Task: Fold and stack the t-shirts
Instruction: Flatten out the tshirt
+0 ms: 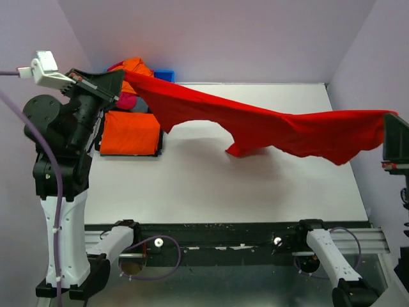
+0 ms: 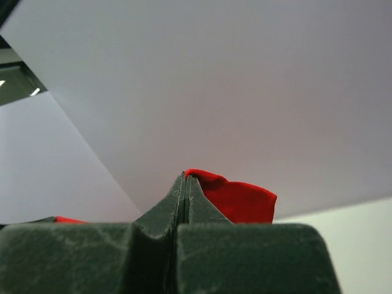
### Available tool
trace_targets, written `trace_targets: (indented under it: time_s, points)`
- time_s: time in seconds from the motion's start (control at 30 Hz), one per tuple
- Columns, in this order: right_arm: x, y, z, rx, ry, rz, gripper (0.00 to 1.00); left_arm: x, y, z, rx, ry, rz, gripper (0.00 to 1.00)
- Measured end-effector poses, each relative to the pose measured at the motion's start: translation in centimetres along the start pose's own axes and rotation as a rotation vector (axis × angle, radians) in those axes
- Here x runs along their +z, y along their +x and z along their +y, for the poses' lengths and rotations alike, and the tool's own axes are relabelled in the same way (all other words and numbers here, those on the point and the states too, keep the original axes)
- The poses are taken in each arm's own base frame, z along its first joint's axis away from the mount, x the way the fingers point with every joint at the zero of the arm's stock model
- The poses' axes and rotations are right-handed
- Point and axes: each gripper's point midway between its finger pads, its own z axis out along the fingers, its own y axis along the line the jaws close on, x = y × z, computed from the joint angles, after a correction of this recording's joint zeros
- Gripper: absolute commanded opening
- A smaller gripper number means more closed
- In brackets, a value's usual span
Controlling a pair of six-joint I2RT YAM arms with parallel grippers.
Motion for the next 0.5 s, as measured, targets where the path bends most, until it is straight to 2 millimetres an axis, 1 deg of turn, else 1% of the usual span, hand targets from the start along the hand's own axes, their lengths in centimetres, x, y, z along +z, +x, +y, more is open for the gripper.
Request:
trace_targets:
  time_s: [0.07, 0.13, 0.2, 0.27, 0.33, 0.37, 0.4, 0.47, 0.5]
  points:
    - [-1.6, -2.5, 1.7, -0.016, -0.046, -0.064, 0.01, -1.8, -1.9, -2.1, 0.006, 0.048, -0.056, 0.0]
    - [-2.9, -4.5, 3.0, -0.028, -0.08, -0.117, 0.01, -2.8, -3.0, -3.4, 0.008, 0.079, -0.087, 0.0]
    - [-3.4, -5.2, 3.5, -0.035, -0.092, -0.137, 0.01, -2.9, -3.6, -4.0, 0.005, 0.091, -0.099, 0.0]
    - [-2.9, -4.9, 3.1, -0.031, -0.078, -0.134, 0.01, -2.1, -3.4, -3.7, -0.002, 0.081, -0.089, 0.0]
    - [-1.2, -3.3, 1.9, -0.013, -0.051, -0.101, 0.01, 0.0, -2.4, -2.3, -0.016, 0.051, -0.062, 0.0]
    - [0.2, -1.9, 1.0, 0.0, -0.031, -0.071, 0.01, 1.2, -1.7, -1.3, -0.024, 0.03, -0.047, 0.0]
    - [2.1, -0.1, -0.2, 0.02, -0.003, -0.027, 0.01, 3.2, -0.4, 0.6, -0.037, -0.008, -0.022, 0.0]
    - [6.3, 4.2, -3.0, 0.059, 0.067, 0.072, 0.01, 6.2, 1.9, 3.6, -0.057, -0.069, 0.026, 0.0]
    - [8.7, 7.1, -5.0, 0.078, 0.117, 0.14, 0.01, 7.5, 3.0, 4.9, -0.072, -0.092, 0.046, 0.0]
